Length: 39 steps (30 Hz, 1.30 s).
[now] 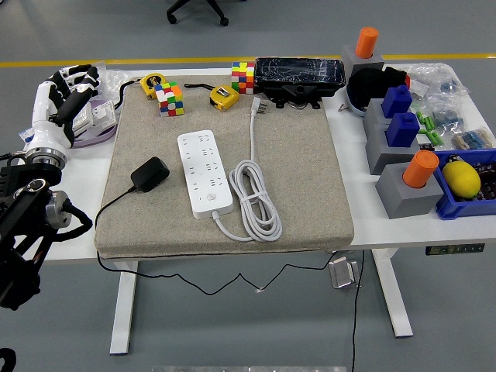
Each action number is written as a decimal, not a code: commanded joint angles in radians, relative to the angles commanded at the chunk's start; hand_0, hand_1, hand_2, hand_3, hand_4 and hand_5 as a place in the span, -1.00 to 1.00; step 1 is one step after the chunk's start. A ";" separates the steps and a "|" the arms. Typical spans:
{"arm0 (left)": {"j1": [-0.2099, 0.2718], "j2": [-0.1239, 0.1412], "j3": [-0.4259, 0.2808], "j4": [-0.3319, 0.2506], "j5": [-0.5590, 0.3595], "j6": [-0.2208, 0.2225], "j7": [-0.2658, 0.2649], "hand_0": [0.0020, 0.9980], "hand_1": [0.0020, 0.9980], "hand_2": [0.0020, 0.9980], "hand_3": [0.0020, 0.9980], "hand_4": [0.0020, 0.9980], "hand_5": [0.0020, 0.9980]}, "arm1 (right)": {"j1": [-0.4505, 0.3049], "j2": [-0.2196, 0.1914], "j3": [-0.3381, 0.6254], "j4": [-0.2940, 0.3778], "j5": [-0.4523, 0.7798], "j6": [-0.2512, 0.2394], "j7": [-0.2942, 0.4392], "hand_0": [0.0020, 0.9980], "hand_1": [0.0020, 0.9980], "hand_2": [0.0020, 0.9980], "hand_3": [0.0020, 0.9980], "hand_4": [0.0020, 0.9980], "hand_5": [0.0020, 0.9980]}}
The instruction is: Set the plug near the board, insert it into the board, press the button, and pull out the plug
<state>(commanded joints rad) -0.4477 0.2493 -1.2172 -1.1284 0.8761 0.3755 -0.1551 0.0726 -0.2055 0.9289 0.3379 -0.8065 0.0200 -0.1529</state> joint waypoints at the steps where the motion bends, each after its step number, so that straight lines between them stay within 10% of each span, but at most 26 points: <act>1: -0.001 0.001 0.001 0.000 0.000 0.000 0.000 0.26 0.31 0.17 0.14 0.41 -0.37 | 0.000 0.000 -0.001 0.000 0.000 0.000 0.000 0.22 0.35 0.37 0.14 0.83 -0.12; 39: 0.005 -0.002 0.001 -0.004 0.005 -0.001 0.005 0.27 0.31 0.17 0.14 0.41 -0.37 | -0.007 0.005 0.003 0.000 0.001 -0.001 0.000 0.22 0.35 0.37 0.13 0.83 -0.12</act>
<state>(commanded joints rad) -0.4429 0.2473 -1.2161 -1.1324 0.8810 0.3741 -0.1497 0.0661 -0.2005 0.9314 0.3377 -0.8059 0.0193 -0.1526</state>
